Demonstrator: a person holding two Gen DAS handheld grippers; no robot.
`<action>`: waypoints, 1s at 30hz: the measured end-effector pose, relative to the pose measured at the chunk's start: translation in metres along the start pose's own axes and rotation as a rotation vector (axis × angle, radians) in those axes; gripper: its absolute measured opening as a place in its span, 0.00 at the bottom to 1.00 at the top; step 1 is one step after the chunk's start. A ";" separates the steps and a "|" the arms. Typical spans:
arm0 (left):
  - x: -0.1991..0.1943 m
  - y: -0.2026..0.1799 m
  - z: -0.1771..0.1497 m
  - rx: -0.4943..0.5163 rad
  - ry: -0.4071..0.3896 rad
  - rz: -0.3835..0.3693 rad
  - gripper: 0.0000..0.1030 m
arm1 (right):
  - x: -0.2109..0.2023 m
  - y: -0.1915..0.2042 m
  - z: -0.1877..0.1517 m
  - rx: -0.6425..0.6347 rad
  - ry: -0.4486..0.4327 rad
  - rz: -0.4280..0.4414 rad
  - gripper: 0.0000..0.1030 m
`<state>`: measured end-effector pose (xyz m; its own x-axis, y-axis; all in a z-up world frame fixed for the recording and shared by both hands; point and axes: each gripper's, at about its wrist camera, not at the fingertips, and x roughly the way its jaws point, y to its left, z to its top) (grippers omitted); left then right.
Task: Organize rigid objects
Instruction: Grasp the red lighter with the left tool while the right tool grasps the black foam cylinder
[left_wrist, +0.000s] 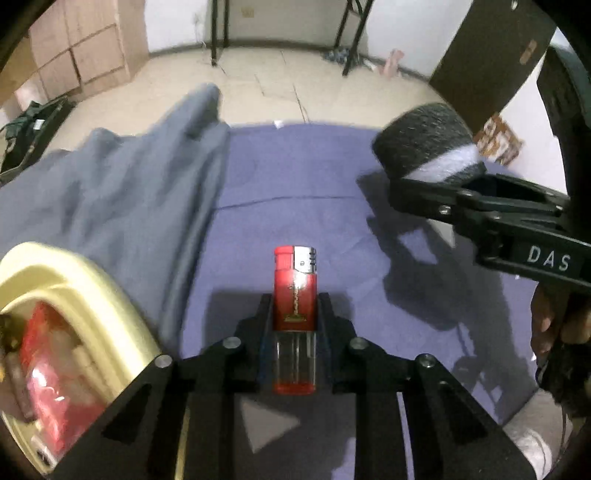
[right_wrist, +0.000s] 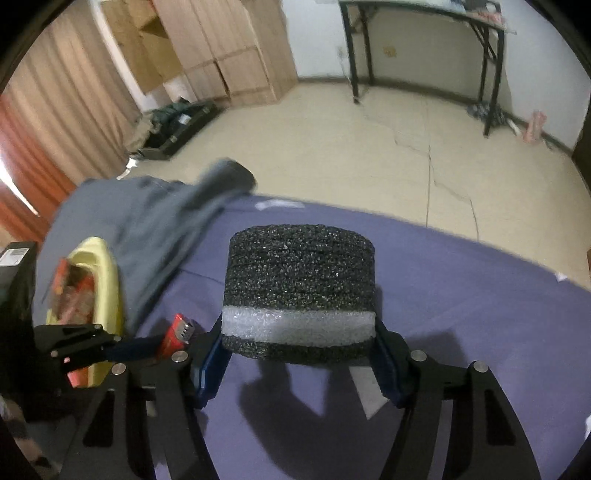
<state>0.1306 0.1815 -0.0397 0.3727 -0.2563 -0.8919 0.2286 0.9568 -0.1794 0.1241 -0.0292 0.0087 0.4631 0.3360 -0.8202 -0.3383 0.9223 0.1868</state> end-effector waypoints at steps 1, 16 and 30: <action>-0.011 0.003 -0.001 -0.008 -0.018 -0.008 0.23 | -0.006 0.005 0.000 -0.019 -0.007 0.008 0.64; -0.148 0.177 -0.089 -0.224 -0.077 0.229 0.23 | -0.004 0.246 0.015 -0.471 -0.002 0.228 0.64; -0.136 0.182 -0.102 -0.276 -0.154 0.217 0.58 | 0.047 0.264 0.005 -0.482 -0.006 0.244 1.00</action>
<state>0.0292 0.4045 0.0069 0.5212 -0.0413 -0.8524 -0.1135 0.9866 -0.1171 0.0604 0.2314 0.0218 0.3280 0.5318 -0.7808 -0.7734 0.6257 0.1013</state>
